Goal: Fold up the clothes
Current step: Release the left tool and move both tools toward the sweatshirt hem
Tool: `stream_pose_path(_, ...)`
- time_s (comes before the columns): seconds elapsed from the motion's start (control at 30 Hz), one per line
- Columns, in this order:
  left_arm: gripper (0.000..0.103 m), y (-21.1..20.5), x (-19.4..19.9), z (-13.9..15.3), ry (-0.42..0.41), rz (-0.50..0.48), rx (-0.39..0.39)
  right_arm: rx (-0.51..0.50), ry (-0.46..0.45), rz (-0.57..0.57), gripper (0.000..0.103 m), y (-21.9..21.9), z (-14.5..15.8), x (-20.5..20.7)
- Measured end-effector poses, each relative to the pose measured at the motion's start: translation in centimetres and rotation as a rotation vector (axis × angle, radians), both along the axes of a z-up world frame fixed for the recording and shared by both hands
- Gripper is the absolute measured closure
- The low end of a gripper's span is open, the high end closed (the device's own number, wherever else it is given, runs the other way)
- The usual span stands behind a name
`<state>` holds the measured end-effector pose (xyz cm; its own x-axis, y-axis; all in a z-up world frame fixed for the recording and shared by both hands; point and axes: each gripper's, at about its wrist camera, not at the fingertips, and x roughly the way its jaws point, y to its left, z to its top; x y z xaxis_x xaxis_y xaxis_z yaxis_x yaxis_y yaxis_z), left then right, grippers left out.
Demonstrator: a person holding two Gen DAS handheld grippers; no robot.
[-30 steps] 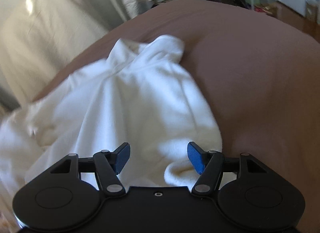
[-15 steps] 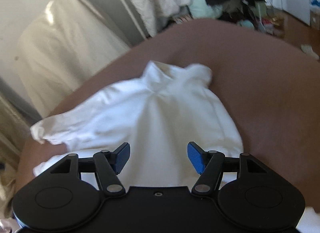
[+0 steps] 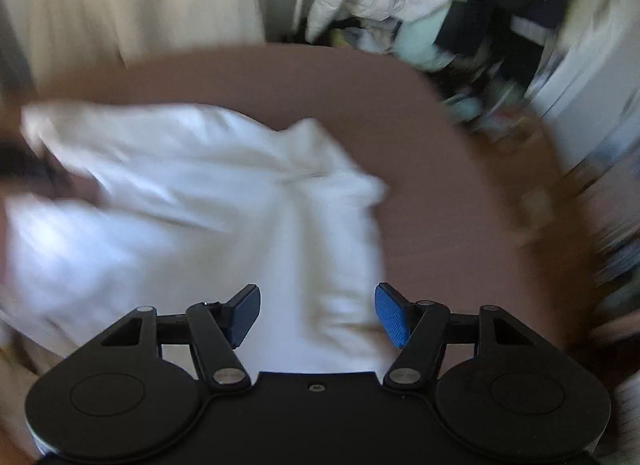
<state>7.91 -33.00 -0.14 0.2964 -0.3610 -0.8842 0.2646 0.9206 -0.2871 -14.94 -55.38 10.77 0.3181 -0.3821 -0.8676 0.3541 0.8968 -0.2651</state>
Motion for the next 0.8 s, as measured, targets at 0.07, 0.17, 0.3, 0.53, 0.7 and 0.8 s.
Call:
stream_pose_path(0.07,0.082,0.4,2.0,0.2,-0.019,0.04,-0.06,-0.081,0.052,0.04,0.034,0.6,1.9,2.1)
stream_pose_path(0.17,0.077,0.7,3.6,-1.9,-0.025,0.082,-0.071,-0.041,0.013,0.067,0.034,0.3,2.7,5.7)
stream_pose_path(0.3,0.077,1.3,5.7,-5.2,-0.148,0.169,0.16,0.078,-0.072,0.057,0.034,-0.7,-1.1,11.0)
stream_pose_path(0.53,0.065,7.4,15.5,-5.6,-0.124,0.221,0.117,0.174,-0.032,0.171,0.034,-0.2,-9.3,19.9)
stream_pose_path(0.7,0.052,9.1,19.1,-6.2,-0.235,0.128,0.287,0.09,-0.019,0.249,0.034,-2.9,-12.8,22.1)
stream_pose_path(0.8,0.045,8.7,20.2,-7.0,-0.264,-0.016,0.364,0.11,-0.026,0.075,0.034,-7.4,-15.2,22.7)
